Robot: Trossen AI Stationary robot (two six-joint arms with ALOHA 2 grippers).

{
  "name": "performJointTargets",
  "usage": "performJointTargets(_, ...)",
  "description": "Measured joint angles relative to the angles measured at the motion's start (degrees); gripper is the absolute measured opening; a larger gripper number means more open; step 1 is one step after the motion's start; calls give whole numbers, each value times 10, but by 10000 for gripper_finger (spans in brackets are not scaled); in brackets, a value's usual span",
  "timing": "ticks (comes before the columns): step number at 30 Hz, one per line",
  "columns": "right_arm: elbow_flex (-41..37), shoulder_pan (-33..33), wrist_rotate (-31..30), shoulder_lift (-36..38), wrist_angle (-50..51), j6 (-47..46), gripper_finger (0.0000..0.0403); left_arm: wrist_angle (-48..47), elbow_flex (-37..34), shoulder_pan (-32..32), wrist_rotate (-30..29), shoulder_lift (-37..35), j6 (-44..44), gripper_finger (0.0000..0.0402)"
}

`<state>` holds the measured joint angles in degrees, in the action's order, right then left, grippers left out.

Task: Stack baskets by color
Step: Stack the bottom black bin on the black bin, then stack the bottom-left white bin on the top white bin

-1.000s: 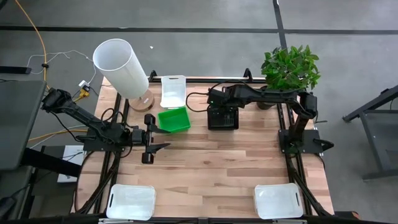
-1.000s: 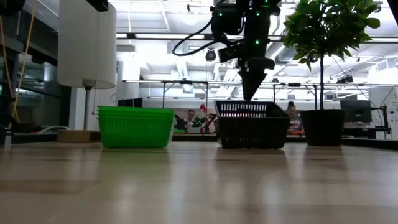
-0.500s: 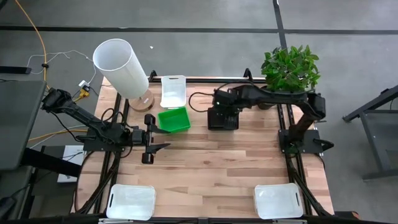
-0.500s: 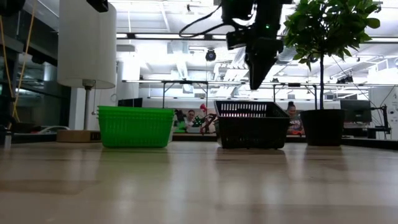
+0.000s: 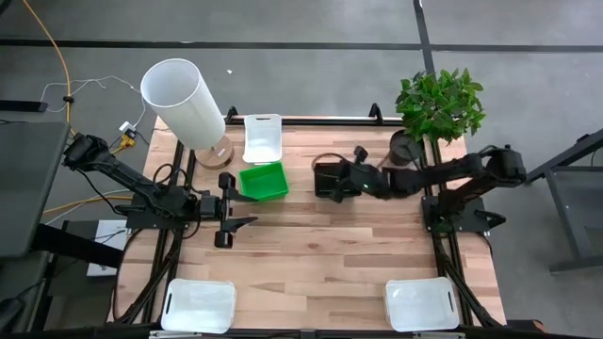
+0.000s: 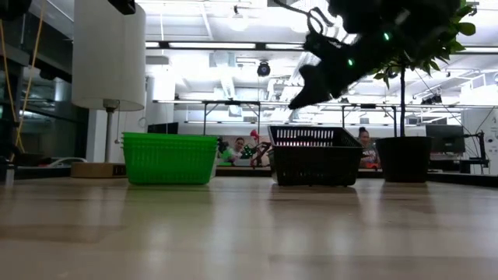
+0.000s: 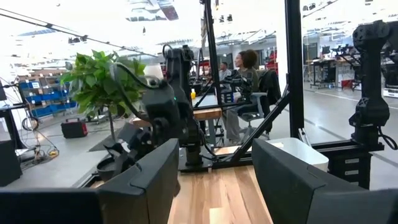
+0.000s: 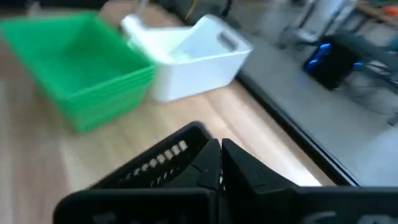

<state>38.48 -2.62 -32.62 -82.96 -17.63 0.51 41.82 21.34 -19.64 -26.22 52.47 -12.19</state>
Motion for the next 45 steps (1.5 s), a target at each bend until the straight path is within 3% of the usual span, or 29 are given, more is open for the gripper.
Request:
performJointTargets(4, -63, 0, -66, -25, -127, -31, 1, 0, 0, 0, 0, 0, 0, 190)
performJointTargets(8, -79, -8, -79, -47, -195, -31, 1, 3, 0, 0, 0, 0, 0, 190)
performJointTargets(14, -57, -31, -74, -91, -186, -43, 0, 5, 0, 1, -1, 0, 0, 190)
performJointTargets(20, -37, -58, -25, -122, -157, -75, 0, 3, 0, 1, -1, 0, 0, 190)
performJointTargets(27, -31, -39, -13, -68, -153, -5, 0, -2, 0, 1, -2, 0, 0, 190)
performJointTargets(30, -37, -14, 28, -16, -133, 32, 0, -4, 0, 1, -2, 0, 0, 190)
performJointTargets(37, -54, 56, 224, 76, -98, 58, 0, -5, 0, 1, -6, 0, 0, 190)
performJointTargets(40, -72, 90, 238, 85, -151, 72, 0, -5, 0, 1, -15, 0, 0, 190)
performJointTargets(45, -118, 124, 213, 79, -323, 107, 0, -5, 0, 1, -16, 0, 0, 190)
